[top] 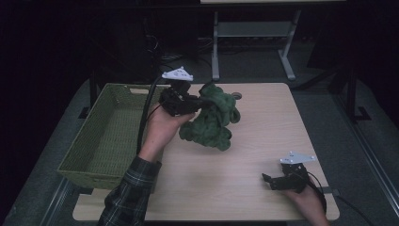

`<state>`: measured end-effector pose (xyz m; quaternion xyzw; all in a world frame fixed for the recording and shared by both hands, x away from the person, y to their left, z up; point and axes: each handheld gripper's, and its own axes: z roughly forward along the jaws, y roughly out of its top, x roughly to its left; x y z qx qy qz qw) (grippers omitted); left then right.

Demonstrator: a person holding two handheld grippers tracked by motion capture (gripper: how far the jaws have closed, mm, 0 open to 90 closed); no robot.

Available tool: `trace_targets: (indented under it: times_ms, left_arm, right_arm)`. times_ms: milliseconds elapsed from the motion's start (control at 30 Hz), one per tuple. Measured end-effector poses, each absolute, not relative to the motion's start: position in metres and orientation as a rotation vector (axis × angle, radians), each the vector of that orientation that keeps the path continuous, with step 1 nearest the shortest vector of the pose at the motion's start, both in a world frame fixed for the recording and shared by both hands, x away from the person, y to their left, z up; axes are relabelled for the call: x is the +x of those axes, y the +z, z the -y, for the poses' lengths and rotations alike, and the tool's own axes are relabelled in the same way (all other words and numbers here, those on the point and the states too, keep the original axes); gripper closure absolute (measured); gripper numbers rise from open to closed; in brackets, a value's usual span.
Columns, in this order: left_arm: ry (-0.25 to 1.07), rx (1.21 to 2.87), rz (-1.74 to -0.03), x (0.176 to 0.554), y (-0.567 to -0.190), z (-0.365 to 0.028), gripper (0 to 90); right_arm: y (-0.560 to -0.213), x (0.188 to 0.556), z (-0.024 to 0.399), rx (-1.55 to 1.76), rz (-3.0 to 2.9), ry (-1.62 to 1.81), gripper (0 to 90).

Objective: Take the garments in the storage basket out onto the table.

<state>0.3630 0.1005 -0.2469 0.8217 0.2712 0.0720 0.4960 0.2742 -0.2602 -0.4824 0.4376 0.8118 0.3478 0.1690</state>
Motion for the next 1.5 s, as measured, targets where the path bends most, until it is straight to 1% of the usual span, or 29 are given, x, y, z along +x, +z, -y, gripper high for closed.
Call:
trace_targets:
  times_ms: [167,433,467,567,633,700,733,800,833,867,933,967,1000,1033,1067,1200,1233,1267,1333,1367,1433,1500]
  left_arm:
    - [0.132,2.01,-0.652,0.364,-0.267,-0.083,85.0]
    - [0.1,2.029,-0.657,0.366,-0.293,-0.063,85.0]
    - [0.092,2.043,-0.659,0.366,-0.302,-0.057,85.0]
    - [0.073,2.053,-0.664,0.366,-0.313,-0.051,85.0]
    - [0.039,2.063,-0.681,0.367,-0.331,-0.043,85.0]
    - [0.027,2.068,-0.686,0.368,-0.337,-0.041,84.9]
    - [0.006,2.078,-0.7,0.369,-0.35,-0.038,84.9]
    - [-0.011,2.092,-0.712,0.37,-0.362,-0.035,84.9]
    - [-0.011,2.092,-0.712,0.37,-0.362,-0.035,84.8]
    - [-0.025,2.097,-0.728,0.371,-0.374,-0.033,84.8]
    - [-0.037,2.11,-0.732,0.373,-0.385,-0.031,84.7]
    - [-0.037,2.11,-0.732,0.373,-0.385,-0.031,84.7]
    - [-0.049,2.121,-0.739,0.375,-0.395,-0.028,84.7]
    - [-0.049,2.121,-0.739,0.375,-0.395,-0.028,84.7]
    - [-0.055,2.137,-0.742,0.377,-0.406,-0.025,84.7]
    - [-0.069,2.149,-0.754,0.38,-0.42,-0.023,84.4]
    - [-0.071,2.162,-0.755,0.382,-0.429,-0.021,84.2]
    - [-0.071,2.162,-0.755,0.382,-0.429,-0.021,83.6]
    - [-0.065,2.189,-0.736,0.383,-0.437,-0.02,78.8]
    - [-0.051,2.191,-0.725,0.383,-0.437,-0.021,73.4]
    - [-0.019,2.19,-0.705,0.381,-0.433,-0.023,59.6]
    - [0.003,2.192,-0.691,0.379,-0.43,-0.025,49.3]
  right_arm:
    - [-0.482,0.274,0.26,1.245,-2.307,0.99,7.2]
    - [-0.482,0.274,0.26,1.245,-2.307,0.99,7.2]
    - [-0.482,0.274,0.26,1.245,-2.308,0.99,7.2]
    - [-0.482,0.274,0.26,1.245,-2.307,0.99,7.2]
    - [-0.483,0.274,0.26,1.246,-2.308,0.989,7.2]
    - [-0.483,0.274,0.26,1.246,-2.308,0.989,7.2]
    - [-0.483,0.274,0.26,1.246,-2.308,0.989,7.2]
    - [-0.483,0.274,0.26,1.245,-2.309,0.988,7.2]
    - [-0.483,0.274,0.26,1.244,-2.309,0.988,7.2]
    - [-0.483,0.274,0.26,1.244,-2.309,0.988,7.2]
    - [-0.483,0.274,0.26,1.245,-2.309,0.987,7.2]
    - [-0.483,0.274,0.26,1.245,-2.309,0.987,7.2]
    - [-0.482,0.274,0.26,1.245,-2.309,0.987,7.2]
    - [-0.482,0.274,0.26,1.246,-2.309,0.987,7.2]
    - [-0.482,0.274,0.26,1.246,-2.309,0.987,7.2]
    - [-0.483,0.274,0.26,1.245,-2.309,0.988,7.2]
    - [-0.483,0.274,0.26,1.246,-2.309,0.988,7.2]
    - [-0.483,0.274,0.26,1.246,-2.309,0.988,7.2]
    - [-0.482,0.274,0.26,1.245,-2.31,0.987,7.2]
    - [-0.483,0.274,0.26,1.246,-2.309,0.988,7.2]
    - [-0.483,0.274,0.26,1.245,-2.31,0.988,7.2]
    - [-0.482,0.274,0.26,1.245,-2.31,0.987,7.2]
